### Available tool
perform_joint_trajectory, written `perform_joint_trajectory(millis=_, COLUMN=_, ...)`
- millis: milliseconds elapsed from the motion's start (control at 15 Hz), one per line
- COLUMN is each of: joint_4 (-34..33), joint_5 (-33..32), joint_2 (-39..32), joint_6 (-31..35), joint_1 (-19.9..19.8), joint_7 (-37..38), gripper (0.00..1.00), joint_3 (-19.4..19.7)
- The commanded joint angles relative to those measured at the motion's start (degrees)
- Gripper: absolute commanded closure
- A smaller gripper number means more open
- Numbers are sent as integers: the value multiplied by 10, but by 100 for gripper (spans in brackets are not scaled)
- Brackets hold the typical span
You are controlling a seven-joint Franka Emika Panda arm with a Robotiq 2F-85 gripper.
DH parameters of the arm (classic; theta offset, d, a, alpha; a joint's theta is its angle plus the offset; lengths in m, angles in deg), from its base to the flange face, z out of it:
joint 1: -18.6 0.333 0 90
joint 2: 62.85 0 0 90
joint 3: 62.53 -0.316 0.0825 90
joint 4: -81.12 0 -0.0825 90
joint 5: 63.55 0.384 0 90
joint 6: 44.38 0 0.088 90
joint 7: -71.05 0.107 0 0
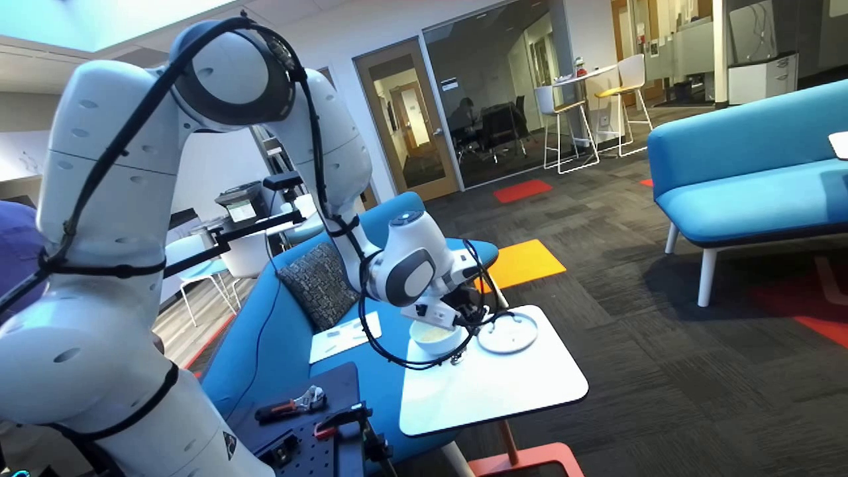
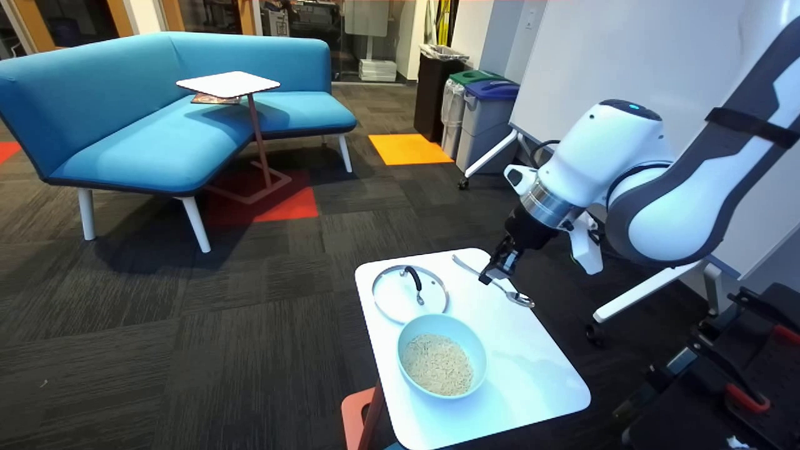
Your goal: Pick up the spoon and stir the objects in the bowl
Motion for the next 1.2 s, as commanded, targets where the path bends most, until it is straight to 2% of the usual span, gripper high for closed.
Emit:
perform_joint_trajectory(millis=0, joint_4=30, joint_5=-57, joint_2=28, joint_6=23, joint_1=-68, joint_7=-56, gripper=98, joint_3=-78)
perform_joint_trajectory(millis=333, joint_4=18, joint_5=-157, joint_2=5, joint_6=23, joint_1=-171, joint_7=-115, gripper=98, joint_3=-203)
perform_joint_trajectory(millis=667, joint_4=-15, joint_5=-260, joint_2=-67, joint_6=-1, joint_1=-281, joint_7=-174, gripper=98, joint_3=-317)
perform_joint_trajectory(millis=867, joint_4=-41, joint_5=-297, joint_2=-120, joint_6=-23, joint_1=-318, joint_7=-208, gripper=98, joint_3=-348)
perform_joint_trajectory(millis=1133, joint_4=-88, joint_5=-307, joint_2=-178, joint_6=-55, joint_1=-326, joint_7=-239, gripper=98, joint_3=-353)
